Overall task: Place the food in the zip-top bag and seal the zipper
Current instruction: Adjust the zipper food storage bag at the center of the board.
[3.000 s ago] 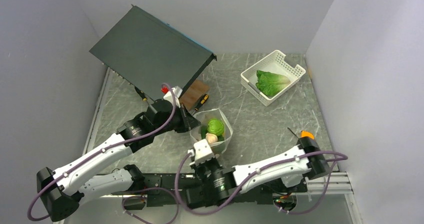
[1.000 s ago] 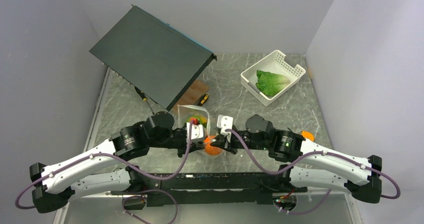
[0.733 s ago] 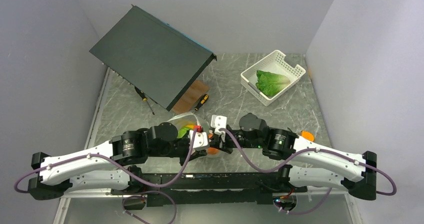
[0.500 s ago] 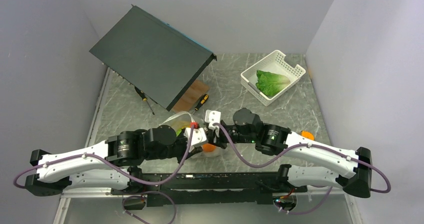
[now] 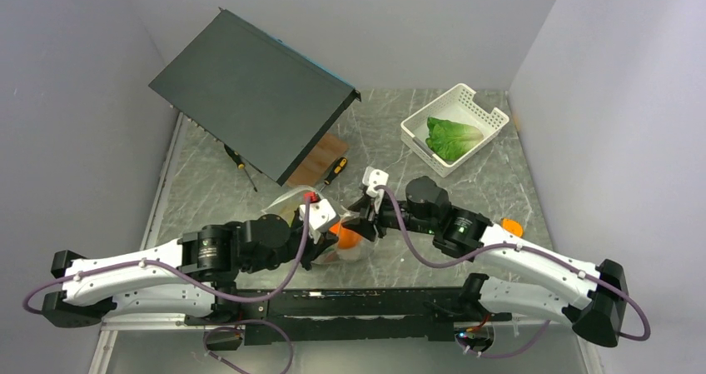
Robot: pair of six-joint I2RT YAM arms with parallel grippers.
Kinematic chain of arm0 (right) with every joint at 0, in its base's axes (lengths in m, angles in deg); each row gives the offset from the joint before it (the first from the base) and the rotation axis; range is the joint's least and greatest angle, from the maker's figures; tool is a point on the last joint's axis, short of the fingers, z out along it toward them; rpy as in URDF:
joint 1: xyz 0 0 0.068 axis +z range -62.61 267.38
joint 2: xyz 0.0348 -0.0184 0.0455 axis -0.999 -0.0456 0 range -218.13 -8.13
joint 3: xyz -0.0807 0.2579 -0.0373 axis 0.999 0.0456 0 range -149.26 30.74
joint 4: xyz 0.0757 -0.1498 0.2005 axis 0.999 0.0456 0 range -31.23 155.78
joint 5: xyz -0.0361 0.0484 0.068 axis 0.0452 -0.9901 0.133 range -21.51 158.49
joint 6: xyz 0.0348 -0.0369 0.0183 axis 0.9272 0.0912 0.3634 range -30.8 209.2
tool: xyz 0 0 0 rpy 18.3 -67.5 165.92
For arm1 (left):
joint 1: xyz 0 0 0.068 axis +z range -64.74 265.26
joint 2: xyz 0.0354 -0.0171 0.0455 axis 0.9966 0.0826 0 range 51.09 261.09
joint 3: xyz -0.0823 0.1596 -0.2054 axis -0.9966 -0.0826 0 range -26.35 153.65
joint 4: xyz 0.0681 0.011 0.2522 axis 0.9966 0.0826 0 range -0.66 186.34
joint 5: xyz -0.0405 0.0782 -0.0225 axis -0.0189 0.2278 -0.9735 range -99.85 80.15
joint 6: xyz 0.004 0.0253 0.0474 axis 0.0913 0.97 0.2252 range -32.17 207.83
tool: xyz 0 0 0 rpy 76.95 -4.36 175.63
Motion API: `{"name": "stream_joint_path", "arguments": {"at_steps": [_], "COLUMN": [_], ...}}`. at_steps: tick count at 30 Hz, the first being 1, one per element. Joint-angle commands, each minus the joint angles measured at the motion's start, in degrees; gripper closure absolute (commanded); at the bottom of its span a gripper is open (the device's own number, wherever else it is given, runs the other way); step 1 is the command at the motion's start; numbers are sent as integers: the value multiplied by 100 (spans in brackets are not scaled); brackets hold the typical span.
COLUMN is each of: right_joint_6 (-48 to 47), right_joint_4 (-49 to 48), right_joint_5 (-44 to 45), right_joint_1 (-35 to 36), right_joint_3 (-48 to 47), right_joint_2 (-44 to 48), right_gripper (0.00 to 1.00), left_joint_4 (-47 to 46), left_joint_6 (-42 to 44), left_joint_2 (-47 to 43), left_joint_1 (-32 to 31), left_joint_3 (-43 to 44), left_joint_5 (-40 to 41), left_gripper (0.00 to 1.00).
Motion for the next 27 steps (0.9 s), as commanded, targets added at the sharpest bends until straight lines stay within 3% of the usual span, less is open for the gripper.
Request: {"name": "stream_joint_path", "arguments": {"at_steps": [1, 8, 15, 18, 21, 24, 25, 27], "right_joint_6": [635, 1196, 1231, 1332, 1348, 1333, 1331, 1351], "right_joint_4": [-220, -901, -1281, -1529, -1608, -1545, -1520, -1524], "right_joint_5": [265, 0, -703, -1133, -1427, -1559, -1598, -1682], "right_joint_1": [-109, -148, -521, -784, -1003, -1107, -1140, -1194], "right_joint_3": [446, 1157, 988, 978, 963, 962, 971, 1001], "right_joint_2": [511, 1226, 817, 671, 633, 646, 668, 710], "right_gripper": [48, 35, 32, 36, 51, 87, 97, 100], "left_joint_4": [-735, -813, -650, -639, -529, -41, 146, 319], "left_joint_6": [-136, 86, 162, 164, 107, -245, -389, -579], "left_joint_2": [21, 36, 140, 127, 114, 144, 148, 121], "left_joint_1": [-77, -78, -78, -78, -78, -64, -27, 115], "left_joint_3": [-78, 25, 124, 110, 116, 363, 449, 567], "left_joint_5": [-23, -100, -127, -134, -79, 498, 789, 790], "left_gripper": [100, 100, 100, 100, 100, 97, 88, 71]}}
